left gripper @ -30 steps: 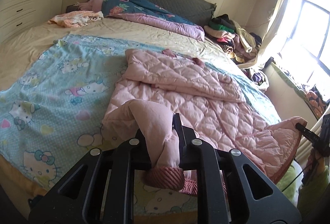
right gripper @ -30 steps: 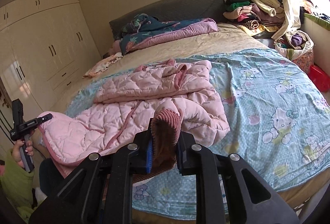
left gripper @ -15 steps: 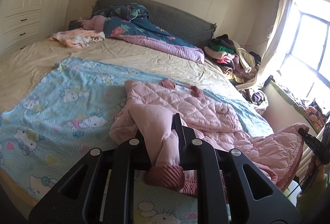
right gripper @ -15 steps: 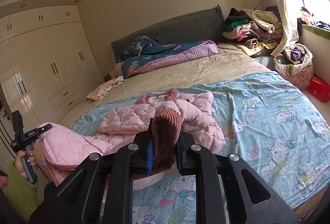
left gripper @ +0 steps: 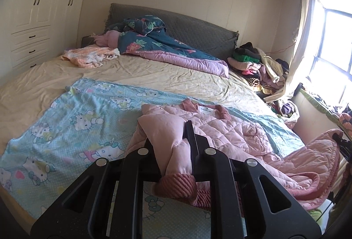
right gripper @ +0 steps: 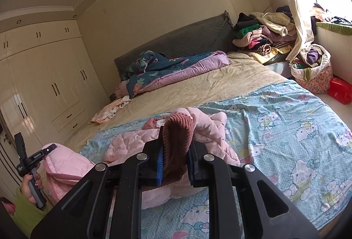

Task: Fold large clothes
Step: 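Lift the hem with both grippers and fold it toward the collar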

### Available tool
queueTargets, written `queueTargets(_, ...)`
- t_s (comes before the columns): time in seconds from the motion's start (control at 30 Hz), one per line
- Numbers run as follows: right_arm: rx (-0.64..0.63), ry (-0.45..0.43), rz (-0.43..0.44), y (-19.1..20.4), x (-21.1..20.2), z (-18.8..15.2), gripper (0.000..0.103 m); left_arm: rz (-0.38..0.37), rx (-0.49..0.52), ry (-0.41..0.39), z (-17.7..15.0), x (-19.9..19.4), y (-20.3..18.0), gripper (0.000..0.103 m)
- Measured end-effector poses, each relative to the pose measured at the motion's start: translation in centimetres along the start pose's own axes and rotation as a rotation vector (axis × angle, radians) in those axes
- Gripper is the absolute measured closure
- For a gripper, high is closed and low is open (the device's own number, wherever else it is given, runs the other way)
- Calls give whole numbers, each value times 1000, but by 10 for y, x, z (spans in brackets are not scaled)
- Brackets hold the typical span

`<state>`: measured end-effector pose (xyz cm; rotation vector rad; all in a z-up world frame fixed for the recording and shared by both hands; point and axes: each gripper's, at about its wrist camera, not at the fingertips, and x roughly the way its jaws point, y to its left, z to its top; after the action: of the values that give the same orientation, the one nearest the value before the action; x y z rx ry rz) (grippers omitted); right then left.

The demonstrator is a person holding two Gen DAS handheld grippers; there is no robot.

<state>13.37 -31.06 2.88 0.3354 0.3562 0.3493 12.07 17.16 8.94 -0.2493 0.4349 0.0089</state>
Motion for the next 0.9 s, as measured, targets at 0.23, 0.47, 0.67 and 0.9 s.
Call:
queueTargets(0.23,29,4,2,-8,16,-1,87,40,23,11,-2,17,-3,93)
queueTargets(0.47,31,6,-13,-11,32,5,87,69,41,21,3,36,-5,93)
queueTargets(0.67,31,7,-25,-15,48,15,87,85,47,20,11,50,-6,93)
queueTargets(0.9,52,22,-51,-27,74,30,87,105,49,29,22,73,-7,93)
